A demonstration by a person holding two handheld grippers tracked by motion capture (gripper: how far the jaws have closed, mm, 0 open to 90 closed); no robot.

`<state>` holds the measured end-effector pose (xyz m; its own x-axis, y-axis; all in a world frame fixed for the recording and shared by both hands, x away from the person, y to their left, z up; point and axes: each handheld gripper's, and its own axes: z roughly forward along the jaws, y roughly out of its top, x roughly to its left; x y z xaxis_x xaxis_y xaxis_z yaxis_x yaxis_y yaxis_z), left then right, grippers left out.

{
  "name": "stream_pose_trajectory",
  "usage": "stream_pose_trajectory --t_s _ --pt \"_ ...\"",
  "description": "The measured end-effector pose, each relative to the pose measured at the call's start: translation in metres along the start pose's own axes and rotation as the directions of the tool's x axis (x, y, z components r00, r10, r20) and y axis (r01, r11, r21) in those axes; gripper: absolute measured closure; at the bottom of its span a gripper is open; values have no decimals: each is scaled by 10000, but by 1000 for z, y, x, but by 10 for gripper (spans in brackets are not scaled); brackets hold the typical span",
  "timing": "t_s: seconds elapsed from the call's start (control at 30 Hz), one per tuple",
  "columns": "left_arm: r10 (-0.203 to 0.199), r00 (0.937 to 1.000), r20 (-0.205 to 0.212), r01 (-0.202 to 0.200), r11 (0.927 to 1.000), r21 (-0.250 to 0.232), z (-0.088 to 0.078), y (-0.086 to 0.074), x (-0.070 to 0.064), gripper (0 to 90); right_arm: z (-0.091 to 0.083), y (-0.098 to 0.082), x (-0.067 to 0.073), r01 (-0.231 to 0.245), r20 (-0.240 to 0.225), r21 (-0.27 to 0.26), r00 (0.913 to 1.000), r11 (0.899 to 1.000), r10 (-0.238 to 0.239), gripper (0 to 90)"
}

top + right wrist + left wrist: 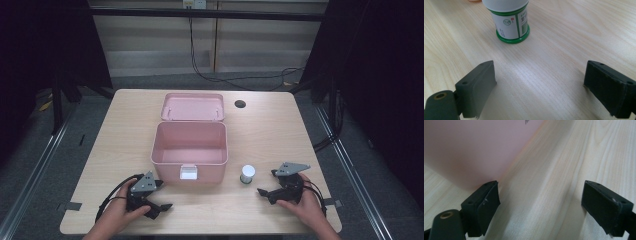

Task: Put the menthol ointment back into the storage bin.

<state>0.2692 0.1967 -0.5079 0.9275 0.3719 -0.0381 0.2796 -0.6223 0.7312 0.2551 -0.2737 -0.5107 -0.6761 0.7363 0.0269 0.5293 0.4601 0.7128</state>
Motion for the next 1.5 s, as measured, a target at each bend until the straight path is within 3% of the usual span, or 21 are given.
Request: stream_pose_trajectory --t_s 0.1,0.23,0.4,0.53,0.67,0.83,1.0,1.13,1.33,1.5 --pt "-1 10000 3 1 10000 0 0 0 0 141 0 2 0 2 31 85 10000 10000 -3 96" --pt "10 10000 -11 -10 10000 3 0 0 0 141 1 9 3 -146 91 658 9999 9977 140 104" --pt "-5 10000 36 5 10000 -10 0 0 0 141 1 18 3 53 -102 1421 9999 9898 -39 139" --pt "3 10000 5 -3 10000 21 0 0 0 141 2 28 2 208 -426 2180 9990 9757 -118 153" --pt "10 10000 -10 -10 10000 20 0 0 0 141 3 39 3 232 -664 2613 9978 9650 -60 165" --pt "9 10000 -10 -9 10000 15 0 0 0 141 4 59 3 684 -802 3353 9958 9396 -438 184" --pt "10 10000 -10 -10 10000 16 0 0 0 141 2 78 3 873 -839 3540 9946 9312 -614 185" --pt "47 10000 0 -47 10000 52 0 0 0 138 5 91 5 1031 -953 3958 9929 9125 -708 220" --pt "41 10000 17 -41 10000 60 0 0 0 138 10 105 9 1289 -1266 4273 9886 8949 -820 298" --pt "44 10000 17 -44 10000 66 0 0 0 136 17 112 12 1651 -1390 4581 9838 8735 -1130 346"
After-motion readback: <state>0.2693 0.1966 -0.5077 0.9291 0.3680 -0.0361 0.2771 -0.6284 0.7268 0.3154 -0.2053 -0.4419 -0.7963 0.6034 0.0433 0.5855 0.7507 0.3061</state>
